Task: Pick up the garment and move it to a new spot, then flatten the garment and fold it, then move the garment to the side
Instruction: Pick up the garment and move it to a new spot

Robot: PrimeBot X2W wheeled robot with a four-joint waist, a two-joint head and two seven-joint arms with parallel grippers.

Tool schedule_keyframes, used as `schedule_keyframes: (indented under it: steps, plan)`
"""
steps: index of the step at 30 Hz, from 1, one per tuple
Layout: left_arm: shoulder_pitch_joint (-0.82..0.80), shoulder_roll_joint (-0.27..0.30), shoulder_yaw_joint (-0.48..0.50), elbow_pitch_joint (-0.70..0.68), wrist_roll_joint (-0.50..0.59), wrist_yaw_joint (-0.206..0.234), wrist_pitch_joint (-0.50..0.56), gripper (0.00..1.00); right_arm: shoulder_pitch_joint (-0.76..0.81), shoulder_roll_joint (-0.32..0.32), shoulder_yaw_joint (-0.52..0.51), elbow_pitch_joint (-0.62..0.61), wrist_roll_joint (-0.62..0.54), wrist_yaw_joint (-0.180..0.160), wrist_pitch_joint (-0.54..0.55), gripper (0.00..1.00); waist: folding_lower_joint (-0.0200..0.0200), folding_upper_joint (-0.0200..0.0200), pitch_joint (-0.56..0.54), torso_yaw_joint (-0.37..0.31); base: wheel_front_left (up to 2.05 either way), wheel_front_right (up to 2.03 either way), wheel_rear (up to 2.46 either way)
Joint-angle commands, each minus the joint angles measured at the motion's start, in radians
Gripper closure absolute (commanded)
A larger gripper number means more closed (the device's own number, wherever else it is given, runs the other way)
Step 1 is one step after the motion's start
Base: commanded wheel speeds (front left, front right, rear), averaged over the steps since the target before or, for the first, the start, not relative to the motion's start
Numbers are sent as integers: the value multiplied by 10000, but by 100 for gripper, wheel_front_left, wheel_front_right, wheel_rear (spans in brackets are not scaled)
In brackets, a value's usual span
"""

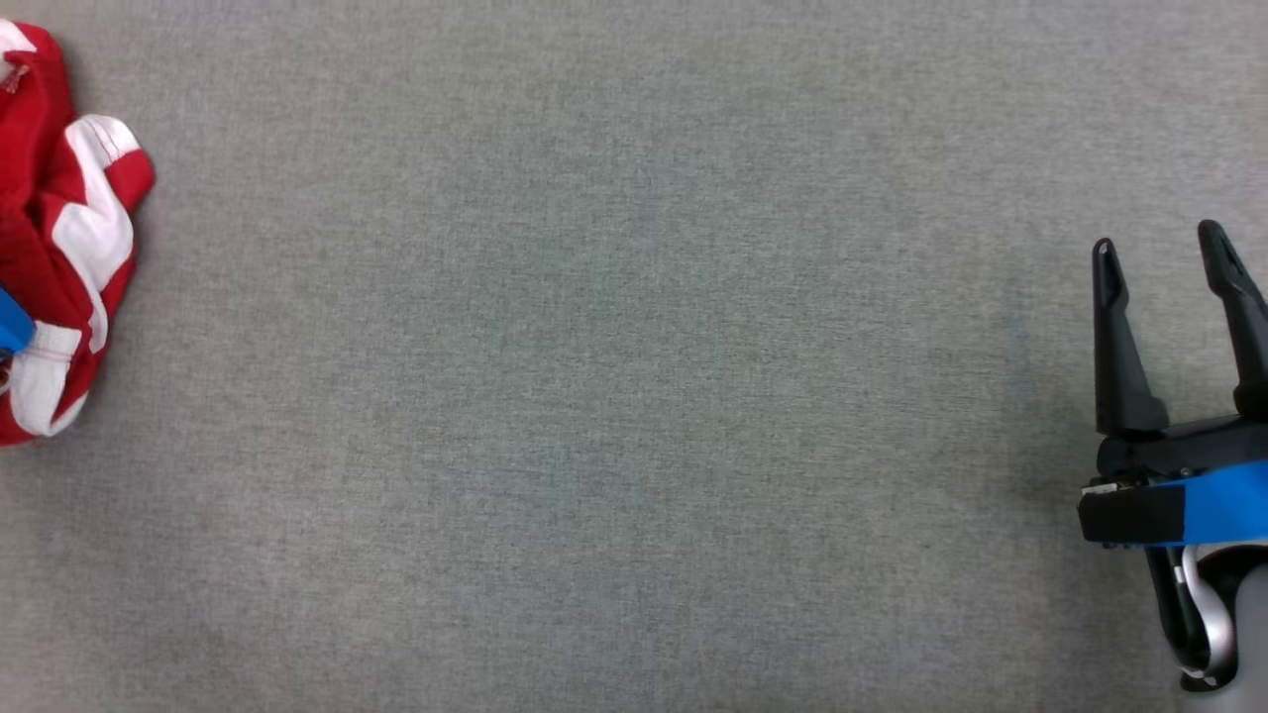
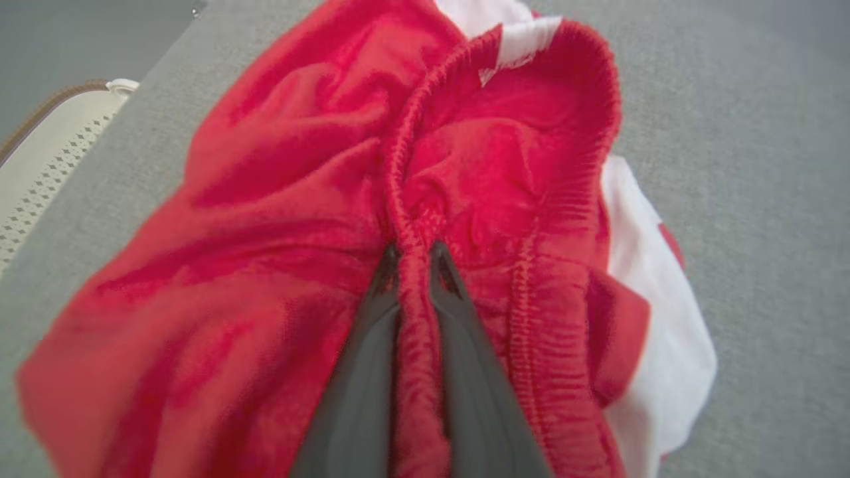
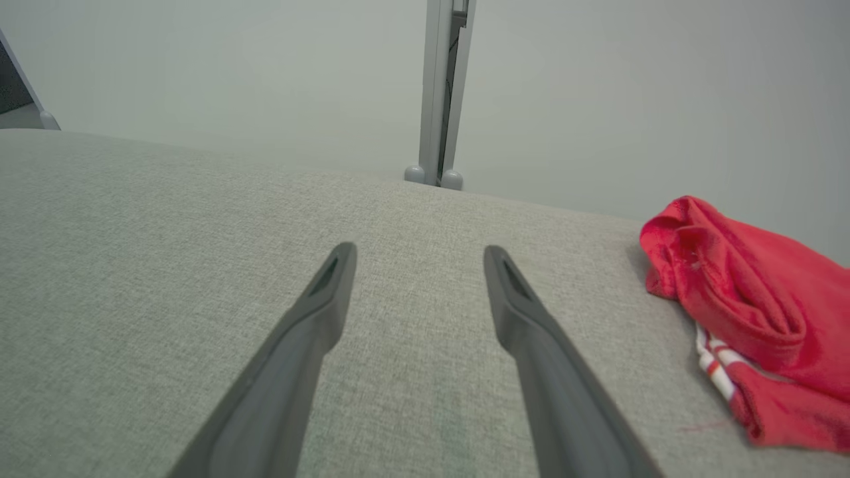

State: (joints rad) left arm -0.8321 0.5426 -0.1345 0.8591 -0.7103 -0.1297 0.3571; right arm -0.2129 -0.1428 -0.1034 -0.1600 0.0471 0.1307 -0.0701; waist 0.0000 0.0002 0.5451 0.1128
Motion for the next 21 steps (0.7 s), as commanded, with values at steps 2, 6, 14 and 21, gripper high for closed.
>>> schedule_keyframes:
  steps: [2, 6, 14, 21]
  plan:
    - [-118, 287, -117, -191, -11, -14, -714, 100, -111, 84, 43, 201, 128, 1, -168, 0, 0, -2, -283, -203, 0, 0, 0]
    - [-473, 536, -279, -352, 315, -14, -1913, 100, -125, 214, 146, 498, 193, 1, -354, 0, 0, -2, -585, -391, 0, 0, 0]
    - [-1649, 547, -793, -1169, 1419, 162, -3952, 100, -143, 594, 382, 1508, 380, 1, -994, 0, 0, -2, -1565, -1042, 0, 0, 0]
    - [-2532, 325, -1489, -3140, 2147, 336, -3899, 100, -114, 846, 652, 2461, 691, 1, -1522, 0, 0, -2, -2249, -2056, 0, 0, 0]
